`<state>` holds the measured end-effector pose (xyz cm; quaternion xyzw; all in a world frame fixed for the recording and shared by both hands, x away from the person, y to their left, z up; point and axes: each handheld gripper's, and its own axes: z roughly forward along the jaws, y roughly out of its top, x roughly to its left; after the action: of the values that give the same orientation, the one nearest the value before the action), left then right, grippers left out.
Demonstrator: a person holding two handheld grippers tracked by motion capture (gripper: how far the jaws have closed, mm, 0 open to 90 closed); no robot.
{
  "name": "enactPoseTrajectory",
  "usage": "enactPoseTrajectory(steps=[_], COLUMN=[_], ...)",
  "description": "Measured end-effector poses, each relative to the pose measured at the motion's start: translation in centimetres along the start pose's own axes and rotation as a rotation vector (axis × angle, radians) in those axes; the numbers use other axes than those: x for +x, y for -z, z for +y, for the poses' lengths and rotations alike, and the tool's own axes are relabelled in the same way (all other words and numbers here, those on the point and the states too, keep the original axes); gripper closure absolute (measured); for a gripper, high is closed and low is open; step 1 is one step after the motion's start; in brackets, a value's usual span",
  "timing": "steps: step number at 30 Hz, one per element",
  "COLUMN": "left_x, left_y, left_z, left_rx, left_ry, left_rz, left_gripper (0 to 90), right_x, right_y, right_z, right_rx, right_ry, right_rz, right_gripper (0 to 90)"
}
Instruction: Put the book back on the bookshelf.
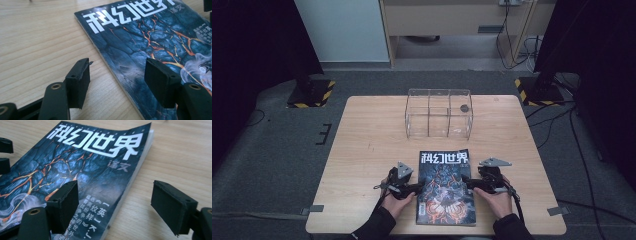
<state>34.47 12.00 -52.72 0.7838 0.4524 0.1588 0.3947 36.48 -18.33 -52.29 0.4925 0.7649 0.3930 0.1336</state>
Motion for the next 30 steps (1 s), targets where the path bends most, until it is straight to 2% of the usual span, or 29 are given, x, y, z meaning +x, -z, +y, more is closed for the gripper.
enactPoseTrajectory(steps=[3,7,15,19,23,30], left_x=[-0.4,-0.7,-0.8,-0.9,-1.0,-1.2], left_y=[-0.3,-0.3,-0.4,-0.5,-0.7,-0.7], left_z=[-0.2,-0.2,-0.3,-0.3,-0.4,-0.4], left_rx=[0.022,0.022,0.013,0.008,0.002,0.004], left_ry=[-0.017,-0.026,-0.013,-0.009,0.006,0.014], left_rz=[0.001,-0.002,-0.009,-0.022,-0.049,-0.038], left_gripper=[37.2,37.6,39.3,42.6,46.0,46.5], right_x=[0.2,0.6,0.9,1.1,1.0,1.0], right_y=[-0.3,-0.8,-1.2,-1.3,-1.3,-1.3], right_z=[-0.1,-0.2,-0.3,-0.3,-0.5,-0.5], right_rx=[0.011,0.024,0.019,0.013,-0.006,-0.014], right_ry=[-0.003,0.0,-0.007,-0.005,-0.054,-0.067], right_rz=[0.007,0.02,0.039,0.031,0.04,0.038], right_gripper=[23.8,25.2,26.1,26.1,26.7,27.3])
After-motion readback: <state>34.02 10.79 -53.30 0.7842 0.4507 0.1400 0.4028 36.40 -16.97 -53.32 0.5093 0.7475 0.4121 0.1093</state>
